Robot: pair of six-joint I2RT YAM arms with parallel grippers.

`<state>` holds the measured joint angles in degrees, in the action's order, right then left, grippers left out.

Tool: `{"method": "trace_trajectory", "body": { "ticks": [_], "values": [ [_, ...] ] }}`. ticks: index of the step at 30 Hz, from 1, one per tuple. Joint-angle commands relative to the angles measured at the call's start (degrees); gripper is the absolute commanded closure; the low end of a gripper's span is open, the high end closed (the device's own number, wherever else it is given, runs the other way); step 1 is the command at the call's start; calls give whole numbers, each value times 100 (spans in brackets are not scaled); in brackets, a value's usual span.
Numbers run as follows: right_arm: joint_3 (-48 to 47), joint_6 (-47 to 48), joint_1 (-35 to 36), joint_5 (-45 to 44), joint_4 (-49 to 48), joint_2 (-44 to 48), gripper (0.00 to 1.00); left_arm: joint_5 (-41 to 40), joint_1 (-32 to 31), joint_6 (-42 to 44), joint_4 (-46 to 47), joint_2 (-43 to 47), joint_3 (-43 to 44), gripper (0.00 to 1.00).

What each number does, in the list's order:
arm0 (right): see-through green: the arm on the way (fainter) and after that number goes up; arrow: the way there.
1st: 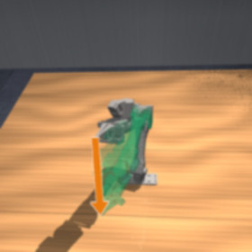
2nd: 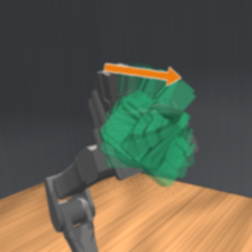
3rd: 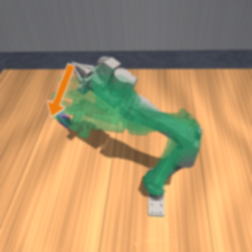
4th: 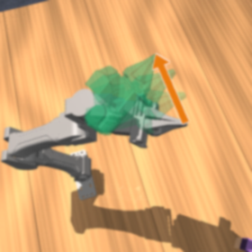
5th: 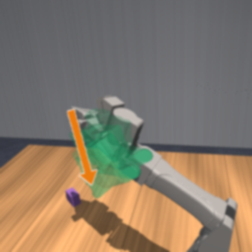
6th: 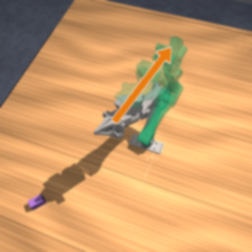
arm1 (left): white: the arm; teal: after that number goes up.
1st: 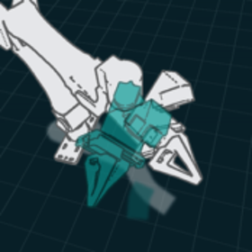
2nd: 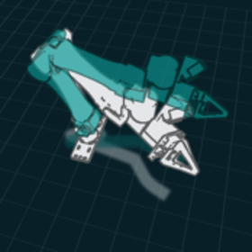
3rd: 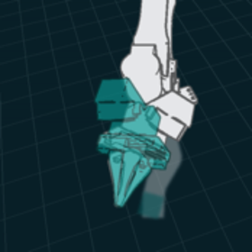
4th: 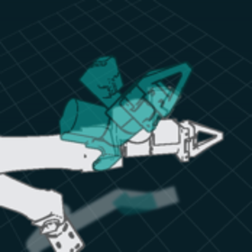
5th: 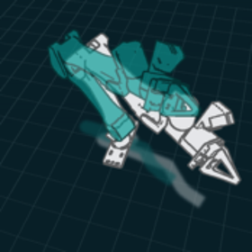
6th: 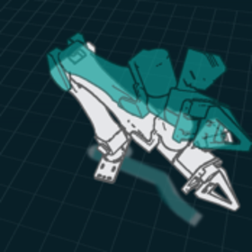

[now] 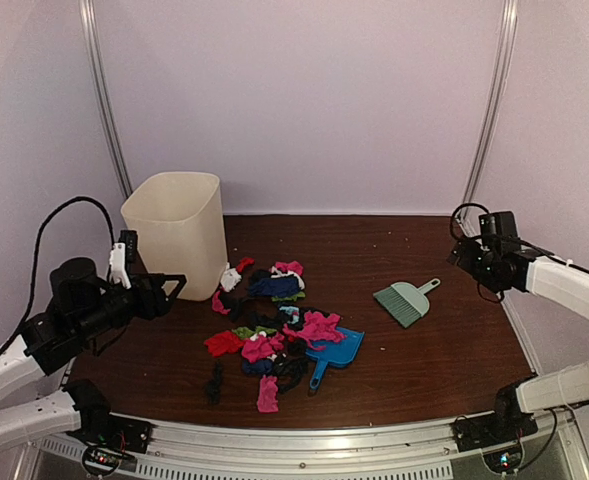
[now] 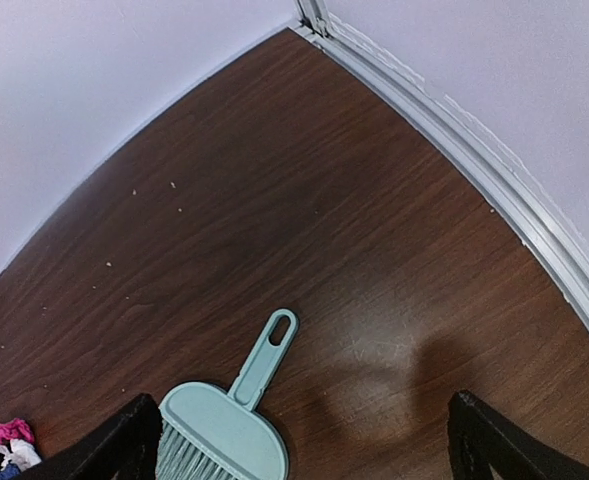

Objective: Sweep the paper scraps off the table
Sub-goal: Pick up the broom from the center of the board.

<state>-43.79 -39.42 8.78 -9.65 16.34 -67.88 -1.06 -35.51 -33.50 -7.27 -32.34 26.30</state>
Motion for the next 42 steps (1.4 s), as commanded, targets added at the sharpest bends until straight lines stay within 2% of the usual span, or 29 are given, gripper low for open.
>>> {"method": "trace_trajectory", "body": {
  "ticks": [1, 7, 11, 17, 21, 31, 37, 42],
  "values": [
    [-346, -457, 49, -128, 439, -617, 1, -297, -365, 251, 673, -357, 141, 28],
    [-967, -566, 96, 56, 611, -1730, 7, -435, -985, 524, 1340, -1088, 211, 30],
    [-1480, -493, 123, 273, 708, -2493, 18, -531, -1312, 750, 1689, -1487, 273, 29],
    [-2314, -377, 179, 540, 977, -3708, 32, -458, -1405, 888, 2098, -1978, 279, 30],
    [-2716, -321, 254, 503, 1234, -4227, 36, -439, -1423, 907, 2241, -2201, 270, 30],
    [-2680, -318, 287, 408, 1252, -4552, 55, -356, -1433, 963, 2453, -2463, 214, 30],
    [-2740, -182, 286, 386, 1313, -4723, 76, -344, -1433, 979, 2475, -2532, 193, 30],
    [-2739, -100, 289, 453, 1235, -4689, 85, -266, -1433, 981, 2562, -2670, 196, 30]
  ]
}}
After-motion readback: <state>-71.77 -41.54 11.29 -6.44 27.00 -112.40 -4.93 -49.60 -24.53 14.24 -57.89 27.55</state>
